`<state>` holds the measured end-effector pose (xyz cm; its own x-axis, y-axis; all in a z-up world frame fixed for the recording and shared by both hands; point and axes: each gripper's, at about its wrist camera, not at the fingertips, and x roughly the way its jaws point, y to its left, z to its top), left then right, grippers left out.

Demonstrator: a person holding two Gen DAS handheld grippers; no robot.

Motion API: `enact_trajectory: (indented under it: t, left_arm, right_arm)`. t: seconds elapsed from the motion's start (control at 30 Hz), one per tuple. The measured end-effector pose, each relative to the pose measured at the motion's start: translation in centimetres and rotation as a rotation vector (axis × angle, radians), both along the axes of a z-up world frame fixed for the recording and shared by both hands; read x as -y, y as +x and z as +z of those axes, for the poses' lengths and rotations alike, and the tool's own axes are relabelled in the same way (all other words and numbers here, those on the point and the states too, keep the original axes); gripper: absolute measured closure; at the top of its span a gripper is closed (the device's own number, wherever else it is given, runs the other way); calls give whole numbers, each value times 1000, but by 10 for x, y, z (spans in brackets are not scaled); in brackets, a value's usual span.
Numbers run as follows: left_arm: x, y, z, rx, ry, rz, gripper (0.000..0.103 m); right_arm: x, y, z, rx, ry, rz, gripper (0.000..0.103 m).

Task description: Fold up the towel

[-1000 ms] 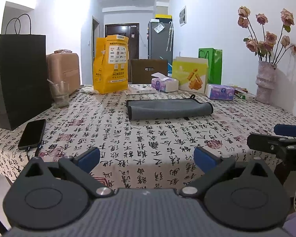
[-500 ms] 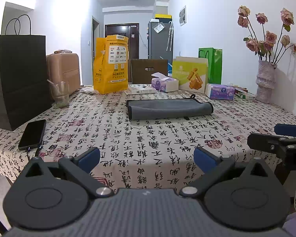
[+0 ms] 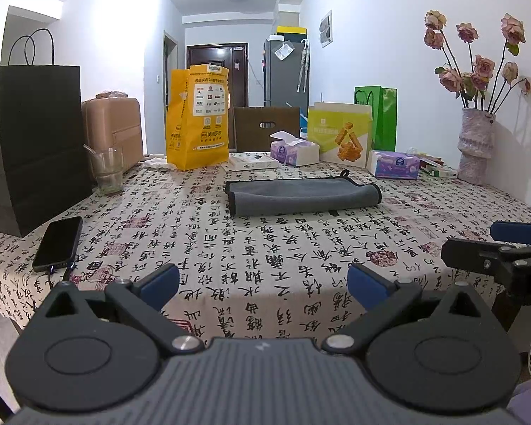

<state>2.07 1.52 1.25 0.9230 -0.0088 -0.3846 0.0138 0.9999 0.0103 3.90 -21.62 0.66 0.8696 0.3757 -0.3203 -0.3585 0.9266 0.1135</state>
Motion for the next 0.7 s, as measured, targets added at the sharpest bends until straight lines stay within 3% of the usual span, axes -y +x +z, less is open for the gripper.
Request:
enact_trajectory:
  t: [0.7]
  left_arm:
    - [2, -2, 1, 13, 13, -7, 0]
  right_arm:
    - [1, -1, 2, 1, 1, -9, 2]
